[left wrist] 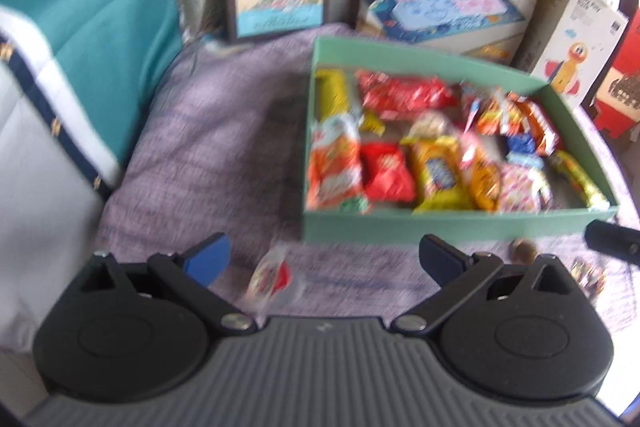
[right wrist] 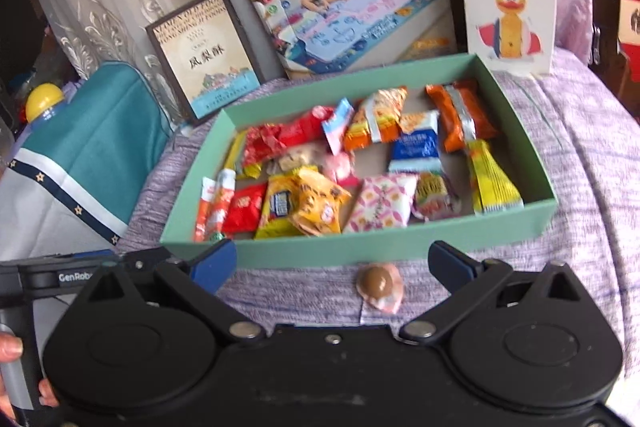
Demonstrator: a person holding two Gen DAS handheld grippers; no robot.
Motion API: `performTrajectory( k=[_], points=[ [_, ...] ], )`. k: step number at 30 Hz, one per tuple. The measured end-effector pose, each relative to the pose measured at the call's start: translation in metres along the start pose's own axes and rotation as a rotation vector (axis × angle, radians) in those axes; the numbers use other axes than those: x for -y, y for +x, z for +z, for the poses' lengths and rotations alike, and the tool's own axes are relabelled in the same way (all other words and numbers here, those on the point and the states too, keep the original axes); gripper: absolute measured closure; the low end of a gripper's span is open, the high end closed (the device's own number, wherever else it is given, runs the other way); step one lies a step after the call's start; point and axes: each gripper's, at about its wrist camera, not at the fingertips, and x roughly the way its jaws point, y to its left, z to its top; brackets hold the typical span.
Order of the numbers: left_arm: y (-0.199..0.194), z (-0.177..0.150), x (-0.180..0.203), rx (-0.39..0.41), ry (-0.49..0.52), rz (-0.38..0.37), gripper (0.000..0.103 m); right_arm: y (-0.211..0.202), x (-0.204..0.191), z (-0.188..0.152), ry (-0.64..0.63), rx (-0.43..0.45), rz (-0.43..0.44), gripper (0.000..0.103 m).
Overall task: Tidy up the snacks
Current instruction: 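Move both grippers back over the loose candies on the cloth, then grasp the clear jelly cup with the left gripper while the right grasps the brown round chocolate, then carry both candies into the green tray and open both grippers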
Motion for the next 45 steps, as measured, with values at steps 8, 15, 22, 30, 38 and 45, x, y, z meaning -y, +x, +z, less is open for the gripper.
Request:
performTrajectory(
  k=[8, 15, 22, 30, 38, 45],
  points=[
    [0.022, -0.029, -0.028, -0.06, -0.039, 0.039, 0.0, 0.031, 0.027, -0.028, 0.085, -0.11, -0.091, 0.04],
    [0.045, -0.023, -0.029, -0.08, -0.045, 0.024, 0.021, 0.044, 0.033, -0.023, 0.1, -0.097, -0.063, 0.042],
    [0.047, -0.03, -0.018, -0.057, 0.025, 0.005, 0.065, 0.069, 0.027, -0.017, 0.077, -0.101, -0.048, 0.042],
    [0.045, -0.034, -0.016, -0.054, 0.043, -0.025, 0.064, 0.078, -0.002, -0.03, -0.127, -0.058, -0.158, 0.048],
    [0.045, -0.035, -0.013, -0.049, 0.053, -0.019, 0.063, 0.071, -0.02, -0.043, -0.176, -0.048, -0.194, 0.071],
    [0.04, -0.039, -0.016, -0.044, 0.04, -0.013, 0.066, 0.059, -0.016, -0.043, -0.128, -0.05, -0.151, 0.071]
  ],
)
